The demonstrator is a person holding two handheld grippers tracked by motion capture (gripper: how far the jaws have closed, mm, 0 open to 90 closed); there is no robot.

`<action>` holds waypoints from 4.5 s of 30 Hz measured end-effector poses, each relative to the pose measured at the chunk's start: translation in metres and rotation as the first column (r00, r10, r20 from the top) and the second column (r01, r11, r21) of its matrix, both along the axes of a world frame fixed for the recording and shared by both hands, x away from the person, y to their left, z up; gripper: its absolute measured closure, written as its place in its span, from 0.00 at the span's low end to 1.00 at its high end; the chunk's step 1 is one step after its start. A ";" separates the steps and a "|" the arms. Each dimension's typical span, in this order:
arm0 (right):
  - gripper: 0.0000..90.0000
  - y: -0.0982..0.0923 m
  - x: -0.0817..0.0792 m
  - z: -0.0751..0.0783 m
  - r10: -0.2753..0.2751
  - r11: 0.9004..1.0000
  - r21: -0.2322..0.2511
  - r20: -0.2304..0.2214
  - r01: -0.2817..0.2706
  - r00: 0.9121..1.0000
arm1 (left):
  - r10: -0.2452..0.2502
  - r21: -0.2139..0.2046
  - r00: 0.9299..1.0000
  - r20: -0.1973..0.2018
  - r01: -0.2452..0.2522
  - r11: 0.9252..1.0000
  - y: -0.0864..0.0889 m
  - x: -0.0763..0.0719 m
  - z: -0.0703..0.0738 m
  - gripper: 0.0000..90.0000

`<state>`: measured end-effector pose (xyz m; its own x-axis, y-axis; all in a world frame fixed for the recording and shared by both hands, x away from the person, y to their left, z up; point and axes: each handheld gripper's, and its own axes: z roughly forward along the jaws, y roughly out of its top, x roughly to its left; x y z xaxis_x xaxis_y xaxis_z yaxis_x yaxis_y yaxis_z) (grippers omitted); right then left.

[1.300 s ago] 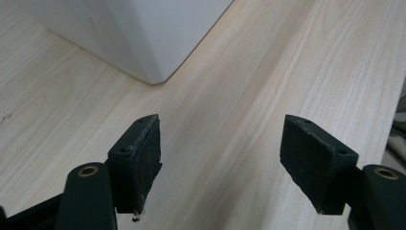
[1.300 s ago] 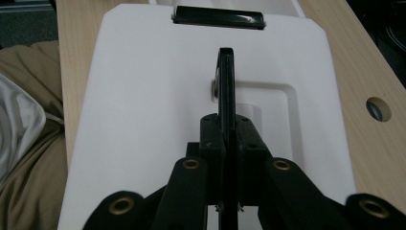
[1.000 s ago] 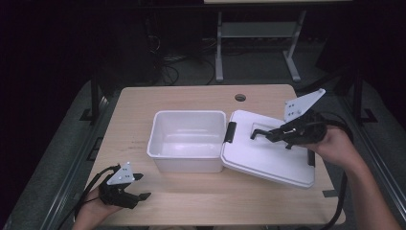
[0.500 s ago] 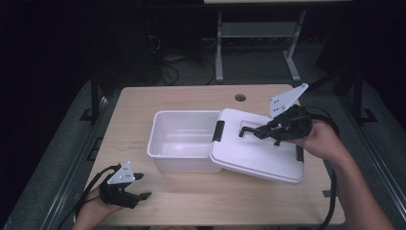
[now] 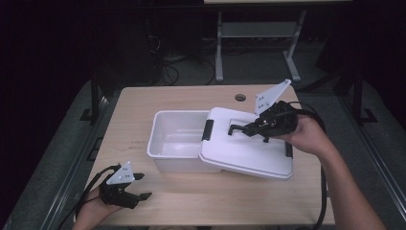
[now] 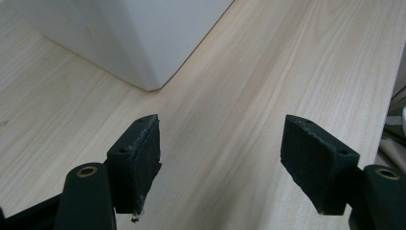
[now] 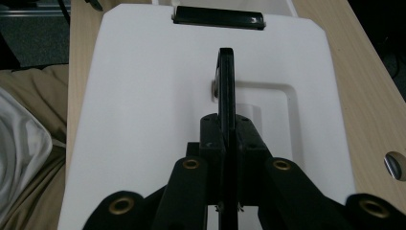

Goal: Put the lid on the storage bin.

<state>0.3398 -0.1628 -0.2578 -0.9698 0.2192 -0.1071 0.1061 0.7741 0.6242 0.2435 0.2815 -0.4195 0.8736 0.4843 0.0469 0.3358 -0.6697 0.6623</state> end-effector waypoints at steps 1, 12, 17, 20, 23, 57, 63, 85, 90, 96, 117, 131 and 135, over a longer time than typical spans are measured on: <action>0.93 0.002 0.001 0.000 0.003 1.000 -0.001 0.001 -0.003 1.000 | 0.000 0.000 1.000 0.000 0.000 1.000 0.000 0.000 0.000 0.33; 0.93 0.029 0.009 0.007 0.042 0.999 -0.013 0.012 -0.042 0.999 | -0.001 -0.004 1.000 -0.002 0.001 1.000 0.001 0.000 0.000 0.33; 0.93 0.039 0.012 0.009 0.068 0.998 -0.008 0.017 -0.068 0.998 | -0.003 -0.009 1.000 -0.005 0.003 1.000 0.002 -0.001 0.000 0.33; 0.93 0.046 0.014 0.010 0.079 0.997 -0.002 0.016 -0.079 0.997 | -0.002 -0.007 1.000 -0.005 0.002 1.000 0.002 -0.001 0.000 0.33; 0.93 0.052 0.016 0.012 0.084 0.996 -0.001 0.014 -0.084 0.996 | -0.001 -0.005 1.000 -0.004 0.001 1.000 0.002 -0.001 0.000 0.33; 0.93 0.109 0.038 0.010 0.149 0.989 0.003 -0.006 -0.149 0.989 | -0.003 -0.009 1.000 0.003 0.003 1.000 0.003 -0.003 0.001 0.33; 0.93 0.116 0.043 0.009 0.152 0.988 0.003 -0.009 -0.152 0.988 | -0.005 -0.008 1.000 0.000 0.005 1.000 0.003 -0.002 0.001 0.33; 0.93 0.147 0.066 -0.006 0.178 0.984 -0.011 -0.037 -0.179 0.983 | -0.004 -0.012 1.000 0.007 0.004 1.000 0.004 -0.001 0.001 0.33; 0.93 0.153 0.070 -0.009 0.178 0.984 -0.009 -0.038 -0.179 0.983 | -0.001 -0.017 1.000 0.008 0.001 1.000 0.005 -0.001 0.002 0.33; 0.93 0.157 0.075 -0.015 0.181 0.983 -0.012 -0.045 -0.182 0.982 | -0.004 -0.017 1.000 0.005 0.004 1.000 0.005 0.000 0.002 0.34; 0.93 0.163 0.083 -0.029 0.184 0.983 -0.005 -0.055 -0.184 0.981 | -0.005 -0.016 1.000 0.002 0.005 1.000 0.005 0.000 0.001 0.34; 0.93 0.166 0.086 -0.034 0.188 0.982 -0.011 -0.064 -0.189 0.980 | -0.004 -0.019 1.000 0.000 0.004 1.000 0.006 0.000 0.001 0.34; 0.93 0.167 0.086 -0.035 0.184 0.982 -0.016 -0.069 -0.186 0.981 | -0.001 -0.019 1.000 0.000 0.001 1.000 0.007 0.000 0.001 0.34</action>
